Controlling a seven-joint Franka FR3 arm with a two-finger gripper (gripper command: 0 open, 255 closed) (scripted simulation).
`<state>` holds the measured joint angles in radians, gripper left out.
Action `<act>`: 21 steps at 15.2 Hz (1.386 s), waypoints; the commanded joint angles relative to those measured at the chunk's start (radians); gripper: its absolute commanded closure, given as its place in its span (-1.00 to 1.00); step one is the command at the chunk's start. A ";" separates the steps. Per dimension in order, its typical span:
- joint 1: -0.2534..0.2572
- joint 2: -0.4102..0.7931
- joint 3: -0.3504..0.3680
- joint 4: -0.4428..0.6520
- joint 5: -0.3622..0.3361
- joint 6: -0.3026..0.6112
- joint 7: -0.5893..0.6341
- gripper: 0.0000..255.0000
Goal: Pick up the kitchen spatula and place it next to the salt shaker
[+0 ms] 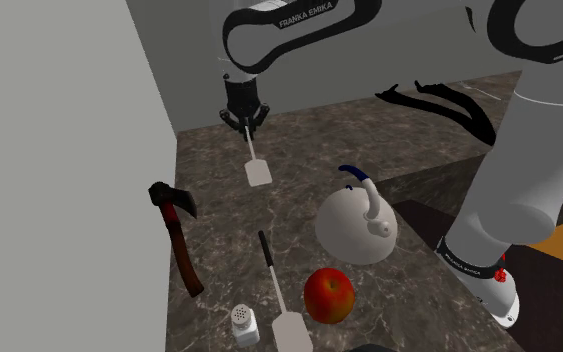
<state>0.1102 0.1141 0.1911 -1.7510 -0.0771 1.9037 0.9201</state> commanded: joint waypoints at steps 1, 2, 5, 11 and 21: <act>0.026 -0.003 0.020 -0.002 -0.004 -0.004 0.049 1.00; 0.039 -0.005 0.030 -0.005 -0.005 -0.005 0.072 1.00; 0.076 -0.007 0.060 -0.007 -0.011 -0.009 0.141 1.00; 0.156 0.016 0.120 0.021 -0.028 -0.026 0.283 1.00; 0.308 0.135 0.207 0.172 -0.089 -0.086 0.522 1.00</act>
<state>0.3959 0.2190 0.3891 -1.6174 -0.1526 1.8307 1.4116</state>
